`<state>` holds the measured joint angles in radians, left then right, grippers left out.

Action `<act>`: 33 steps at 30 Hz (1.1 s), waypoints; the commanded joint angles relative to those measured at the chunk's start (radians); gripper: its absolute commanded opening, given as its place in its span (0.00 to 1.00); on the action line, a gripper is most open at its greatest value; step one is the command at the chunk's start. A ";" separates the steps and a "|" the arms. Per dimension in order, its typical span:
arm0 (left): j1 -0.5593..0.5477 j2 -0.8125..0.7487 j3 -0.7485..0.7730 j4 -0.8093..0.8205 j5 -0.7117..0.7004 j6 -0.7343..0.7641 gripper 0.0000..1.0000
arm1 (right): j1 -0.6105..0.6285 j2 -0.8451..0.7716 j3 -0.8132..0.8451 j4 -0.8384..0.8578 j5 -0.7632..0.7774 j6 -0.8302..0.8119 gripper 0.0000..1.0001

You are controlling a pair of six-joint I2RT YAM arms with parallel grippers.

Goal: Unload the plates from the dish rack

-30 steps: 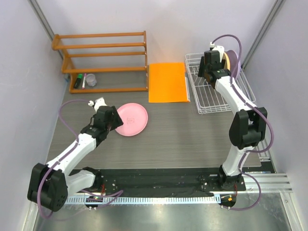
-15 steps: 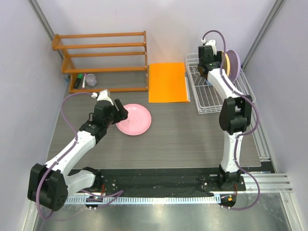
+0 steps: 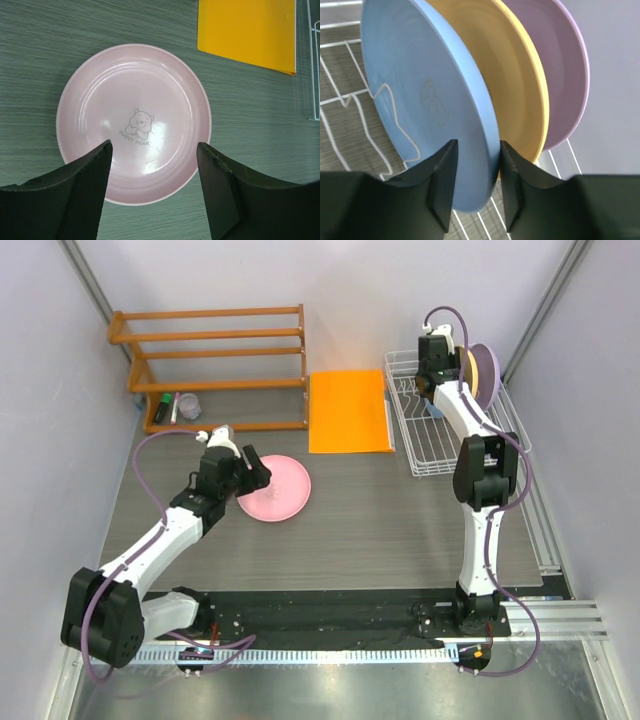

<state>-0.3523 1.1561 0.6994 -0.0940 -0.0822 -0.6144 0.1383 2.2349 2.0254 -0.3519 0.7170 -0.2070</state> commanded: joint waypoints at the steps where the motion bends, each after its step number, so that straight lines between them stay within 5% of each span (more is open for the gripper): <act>1: -0.004 0.010 0.025 0.053 0.013 0.010 0.69 | -0.006 -0.011 0.029 0.036 0.013 -0.028 0.35; 7: -0.004 0.022 0.023 0.056 0.010 0.012 0.69 | -0.005 -0.012 0.030 0.041 0.033 -0.052 0.01; 12: -0.005 0.031 0.023 0.056 0.001 0.022 0.68 | -0.002 -0.047 0.022 0.065 0.053 -0.072 0.01; 15: -0.014 0.022 0.022 0.040 -0.051 0.022 0.53 | 0.006 -0.082 0.009 0.093 0.076 -0.103 0.01; 17: -0.017 0.017 0.020 0.033 -0.077 0.024 0.72 | 0.023 -0.101 -0.014 0.140 0.117 -0.143 0.01; 20: -0.017 0.007 0.025 0.033 -0.080 0.039 0.75 | 0.049 -0.133 -0.056 0.215 0.174 -0.204 0.01; 23: -0.019 0.002 0.029 0.027 -0.083 0.047 0.99 | 0.069 -0.155 -0.082 0.261 0.225 -0.248 0.01; 33: -0.019 0.004 0.052 0.010 -0.037 0.035 1.00 | 0.132 -0.331 -0.186 0.289 0.283 -0.246 0.01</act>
<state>-0.3664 1.1812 0.7013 -0.0887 -0.1368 -0.5858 0.2295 2.0659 1.8568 -0.1509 0.9478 -0.4503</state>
